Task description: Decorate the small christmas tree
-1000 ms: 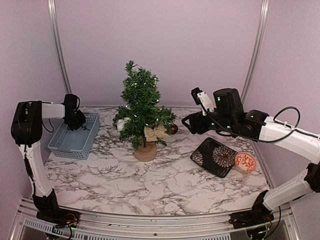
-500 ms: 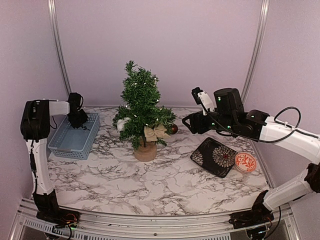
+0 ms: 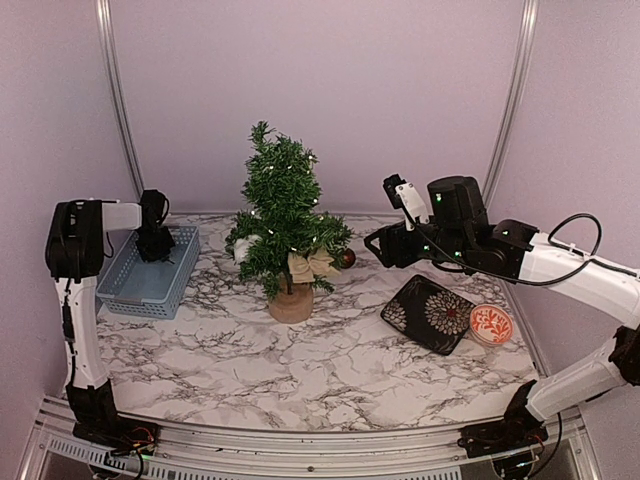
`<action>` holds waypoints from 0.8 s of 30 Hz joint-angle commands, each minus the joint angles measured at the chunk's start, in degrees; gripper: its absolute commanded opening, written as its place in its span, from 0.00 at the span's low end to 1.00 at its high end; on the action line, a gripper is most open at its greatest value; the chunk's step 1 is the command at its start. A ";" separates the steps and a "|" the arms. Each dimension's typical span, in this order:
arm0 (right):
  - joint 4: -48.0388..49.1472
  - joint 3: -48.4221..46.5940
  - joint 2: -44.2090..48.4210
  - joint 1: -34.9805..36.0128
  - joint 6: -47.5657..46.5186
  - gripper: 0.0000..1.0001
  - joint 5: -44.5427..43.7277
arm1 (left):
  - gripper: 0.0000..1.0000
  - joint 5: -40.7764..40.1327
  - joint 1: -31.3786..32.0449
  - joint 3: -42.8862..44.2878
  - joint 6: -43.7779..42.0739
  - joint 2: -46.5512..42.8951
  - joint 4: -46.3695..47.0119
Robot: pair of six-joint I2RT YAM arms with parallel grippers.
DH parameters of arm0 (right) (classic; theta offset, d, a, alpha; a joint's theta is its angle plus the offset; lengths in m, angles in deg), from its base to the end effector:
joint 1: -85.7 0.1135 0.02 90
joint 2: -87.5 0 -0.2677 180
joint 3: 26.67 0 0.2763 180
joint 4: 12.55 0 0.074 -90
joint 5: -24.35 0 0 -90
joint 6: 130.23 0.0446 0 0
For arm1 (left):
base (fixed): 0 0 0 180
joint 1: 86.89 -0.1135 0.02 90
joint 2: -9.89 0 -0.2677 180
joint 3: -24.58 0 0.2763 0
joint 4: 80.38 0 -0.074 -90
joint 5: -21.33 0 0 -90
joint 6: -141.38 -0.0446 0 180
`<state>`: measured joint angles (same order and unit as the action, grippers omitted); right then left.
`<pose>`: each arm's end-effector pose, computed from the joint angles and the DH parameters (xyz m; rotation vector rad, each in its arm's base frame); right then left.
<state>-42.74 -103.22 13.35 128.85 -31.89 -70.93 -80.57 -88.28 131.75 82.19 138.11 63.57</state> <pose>0.2419 0.2211 0.3274 -0.5683 2.0068 0.4598 0.5070 0.0215 0.1258 -0.7780 2.4140 0.0655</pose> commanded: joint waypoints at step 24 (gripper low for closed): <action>1.73 1.08 2.42 -0.25 2.02 0.67 1.68 | 0.30 8.35 4.11 -2.88 -20.08 -8.69 -20.57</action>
<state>-41.86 -102.17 14.31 128.85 -31.00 -69.60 -72.59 -83.91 125.57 61.45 128.02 46.87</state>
